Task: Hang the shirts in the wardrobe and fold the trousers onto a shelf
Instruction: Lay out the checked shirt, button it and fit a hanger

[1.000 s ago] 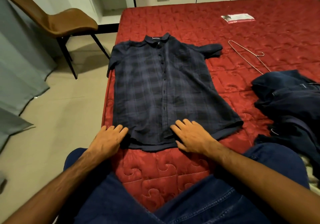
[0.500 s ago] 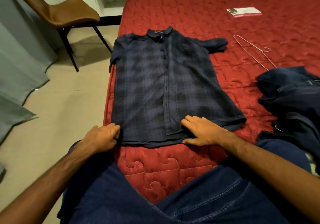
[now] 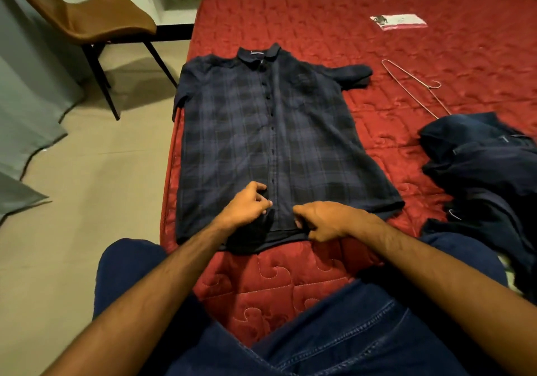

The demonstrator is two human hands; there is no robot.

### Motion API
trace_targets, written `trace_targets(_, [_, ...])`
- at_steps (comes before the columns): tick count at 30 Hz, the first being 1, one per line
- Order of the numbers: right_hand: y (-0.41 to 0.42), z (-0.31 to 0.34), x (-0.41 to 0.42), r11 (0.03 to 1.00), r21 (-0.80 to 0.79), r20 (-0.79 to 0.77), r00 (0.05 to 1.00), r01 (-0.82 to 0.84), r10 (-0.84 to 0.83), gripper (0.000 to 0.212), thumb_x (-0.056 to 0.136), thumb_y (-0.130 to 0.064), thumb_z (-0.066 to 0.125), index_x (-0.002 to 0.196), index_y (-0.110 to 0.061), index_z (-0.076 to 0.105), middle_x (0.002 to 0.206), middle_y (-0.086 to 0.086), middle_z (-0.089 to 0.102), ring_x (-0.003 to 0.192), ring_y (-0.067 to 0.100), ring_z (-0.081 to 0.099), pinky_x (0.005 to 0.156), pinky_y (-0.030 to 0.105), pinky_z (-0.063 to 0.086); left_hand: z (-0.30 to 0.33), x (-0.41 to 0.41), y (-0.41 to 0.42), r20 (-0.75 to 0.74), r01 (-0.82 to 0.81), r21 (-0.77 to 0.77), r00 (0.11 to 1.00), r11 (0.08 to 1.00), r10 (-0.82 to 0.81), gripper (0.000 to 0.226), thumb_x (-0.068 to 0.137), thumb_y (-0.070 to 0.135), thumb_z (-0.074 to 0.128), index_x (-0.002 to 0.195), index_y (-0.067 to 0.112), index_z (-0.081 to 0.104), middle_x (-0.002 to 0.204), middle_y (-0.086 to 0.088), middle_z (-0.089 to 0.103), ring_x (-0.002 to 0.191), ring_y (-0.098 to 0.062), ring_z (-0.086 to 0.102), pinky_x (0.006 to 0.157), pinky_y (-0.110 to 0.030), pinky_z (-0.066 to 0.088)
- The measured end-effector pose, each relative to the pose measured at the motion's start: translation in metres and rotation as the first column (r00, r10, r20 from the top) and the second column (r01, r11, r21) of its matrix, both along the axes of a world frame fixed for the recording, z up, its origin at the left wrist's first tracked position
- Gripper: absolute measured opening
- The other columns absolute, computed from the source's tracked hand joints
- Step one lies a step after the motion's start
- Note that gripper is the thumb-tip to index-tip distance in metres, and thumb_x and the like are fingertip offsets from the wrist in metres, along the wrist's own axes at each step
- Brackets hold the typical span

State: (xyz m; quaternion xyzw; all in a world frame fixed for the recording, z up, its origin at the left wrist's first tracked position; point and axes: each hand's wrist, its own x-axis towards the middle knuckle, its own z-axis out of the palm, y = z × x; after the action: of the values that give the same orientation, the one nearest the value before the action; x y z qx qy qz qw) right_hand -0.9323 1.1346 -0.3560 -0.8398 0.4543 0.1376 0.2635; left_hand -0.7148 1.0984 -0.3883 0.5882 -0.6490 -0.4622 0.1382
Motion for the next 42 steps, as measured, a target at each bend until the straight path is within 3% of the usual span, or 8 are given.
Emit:
trace_targets(5, [-0.024,0.020,-0.003,0.858,0.472,0.007,0.972,0.203,-0.234,0.019,0.089,-0.001,0.050,0.101,-0.015,0.055,0.082,0.010,0.065,0.058,0.016,0.064,0.055,0.024,0.051,-0.011,-0.028,0.004,-0.133,-0.151,0.060,0.978,0.987,0.158,0.051,0.083,0.022,0.080,0.122,0.016,0.047,0.080,0.002,0.054,0.066,-0.008,0.052,0.059,-0.024,0.041])
trace_targets(9, [-0.051,0.012,0.003,0.784,0.261,0.385,0.684,0.564,-0.620,0.017,0.095,-0.028,0.060,0.090,-0.012,0.062,0.068,0.001,0.066,0.060,0.015,0.063,0.052,0.021,0.051,-0.007,-0.043,0.021,-0.245,-0.110,-0.186,0.968,0.976,0.062,0.038,0.087,0.014,0.073,0.121,0.018,0.059,0.074,0.009,0.056,0.065,-0.005,0.052,0.067,-0.029,0.044])
trace_targets(12, [-0.061,-0.009,0.010,0.665,0.217,0.378,0.566,0.715,-0.732,0.044,0.084,-0.061,0.065,0.078,-0.017,0.060,0.065,-0.004,0.066,0.064,0.013,0.063,0.061,0.027,0.051,-0.002,-0.058,0.034,-0.030,0.165,-0.415,0.980,0.895,-0.195,0.028,0.089,0.020,0.063,0.117,0.020,0.060,0.111,0.007,0.067,0.104,-0.015,0.060,0.092,-0.039,0.046])
trace_targets(17, [-0.059,-0.031,0.008,0.611,0.080,0.362,0.548,0.788,-0.754,0.028,0.073,-0.045,0.072,0.085,-0.026,0.055,0.084,-0.005,0.067,0.085,0.020,0.064,0.080,0.037,0.052,0.000,-0.061,0.044,0.350,0.571,-0.469,0.821,0.674,-0.452,0.028,0.098,0.040,0.051,0.125,0.032,0.056,0.128,0.014,0.060,0.121,-0.012,0.051,0.100,-0.041,0.036])
trace_targets(24, [-0.068,-0.044,-0.014,0.573,0.235,0.542,0.383,0.786,-0.748,0.017,0.094,-0.025,0.061,0.078,-0.020,0.062,0.077,-0.001,0.065,0.078,0.015,0.058,0.074,0.035,0.046,-0.018,-0.047,0.004,-0.156,-0.131,-0.444,0.985,0.887,0.067,0.017,0.090,0.008,0.057,0.105,0.015,0.061,0.105,0.000,0.063,0.095,-0.012,0.061,0.092,-0.034,0.049])
trace_targets(29, [-0.064,-0.036,-0.016,0.330,0.641,0.596,-0.179,0.693,-0.783,0.025,0.093,-0.004,0.060,0.072,-0.015,0.066,0.063,-0.007,0.068,0.062,0.005,0.060,0.066,0.024,0.050,-0.015,-0.052,-0.040,0.129,-0.093,-0.275,0.983,0.957,0.132,0.027,0.090,0.024,0.066,0.117,0.020,0.061,0.108,0.001,0.061,0.098,-0.016,0.061,0.092,-0.035,0.048])
trace_targets(32, [-0.065,-0.029,-0.023,0.270,0.728,0.579,-0.355,0.630,-0.733,0.022,0.092,0.002,0.057,0.081,-0.013,0.068,0.072,-0.003,0.072,0.069,0.008,0.065,0.074,0.025,0.053,-0.010,-0.060,-0.049,0.196,-0.117,-0.243,0.966,0.963,0.167,0.018,0.087,0.040,0.069,0.102,0.033,0.062,0.094,0.012,0.066,0.086,-0.015,0.067,0.079,-0.038,0.056])
trace_targets(42, [-0.065,-0.022,-0.019,0.375,0.660,0.618,-0.185,0.651,-0.764,0.012,0.083,-0.004,0.075,0.079,-0.009,0.066,0.068,0.001,0.065,0.057,0.002,0.060,0.057,0.017,0.051,-0.008,-0.071,-0.047,0.236,-0.152,-0.174,0.953,0.973,0.191,0.005,0.080,0.032,0.072,0.078,0.031,0.068,0.077,0.014,0.070,0.076,-0.016,0.070,0.069,-0.038,0.061])
